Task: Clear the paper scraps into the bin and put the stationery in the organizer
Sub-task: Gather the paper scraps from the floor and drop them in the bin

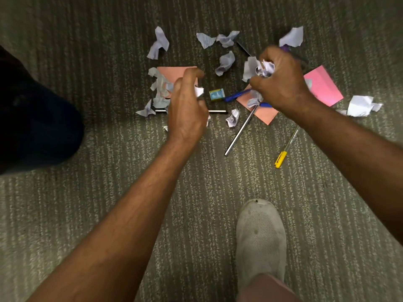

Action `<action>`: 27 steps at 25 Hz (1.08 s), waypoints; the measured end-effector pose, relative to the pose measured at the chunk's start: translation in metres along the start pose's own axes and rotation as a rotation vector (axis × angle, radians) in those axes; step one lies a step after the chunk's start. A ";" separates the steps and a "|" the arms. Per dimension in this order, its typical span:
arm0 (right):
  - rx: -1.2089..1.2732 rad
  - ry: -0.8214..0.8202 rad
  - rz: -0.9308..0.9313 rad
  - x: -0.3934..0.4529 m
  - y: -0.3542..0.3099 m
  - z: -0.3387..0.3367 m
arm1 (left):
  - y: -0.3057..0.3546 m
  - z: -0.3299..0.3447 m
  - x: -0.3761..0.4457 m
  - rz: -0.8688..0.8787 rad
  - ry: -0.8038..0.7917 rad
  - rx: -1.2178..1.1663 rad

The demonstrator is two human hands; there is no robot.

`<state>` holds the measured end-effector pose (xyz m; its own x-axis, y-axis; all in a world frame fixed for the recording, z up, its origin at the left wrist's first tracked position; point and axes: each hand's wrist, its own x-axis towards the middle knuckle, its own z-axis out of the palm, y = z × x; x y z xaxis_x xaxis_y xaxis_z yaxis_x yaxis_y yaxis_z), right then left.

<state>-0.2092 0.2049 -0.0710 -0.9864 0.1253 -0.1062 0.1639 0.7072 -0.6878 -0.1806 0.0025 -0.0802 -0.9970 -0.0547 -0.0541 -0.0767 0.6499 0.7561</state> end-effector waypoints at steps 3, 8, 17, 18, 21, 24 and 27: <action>-0.035 -0.073 -0.077 0.010 -0.003 0.009 | -0.019 -0.021 0.012 -0.050 0.093 0.053; -0.205 -0.157 -0.162 0.034 -0.011 0.026 | -0.045 -0.044 0.039 -0.136 0.179 0.088; -0.298 -0.157 -0.139 0.055 -0.004 0.039 | -0.066 -0.052 0.053 -0.217 0.089 0.178; -0.274 -0.132 -0.139 0.052 -0.007 0.037 | -0.065 -0.053 0.051 -0.196 0.114 0.158; -0.218 -0.080 -0.126 0.035 -0.021 0.030 | -0.062 -0.057 0.039 -0.166 0.182 0.090; -0.226 -0.093 -0.080 0.009 -0.030 0.026 | -0.065 -0.061 0.028 -0.226 0.213 0.061; -0.274 -0.131 -0.050 -0.019 -0.025 0.026 | -0.070 -0.065 0.023 -0.294 0.256 0.026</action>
<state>-0.1949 0.1663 -0.0705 -0.9834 0.0072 -0.1813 0.0944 0.8736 -0.4774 -0.1982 -0.0936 -0.0916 -0.8990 -0.4267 -0.0992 -0.3624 0.5972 0.7156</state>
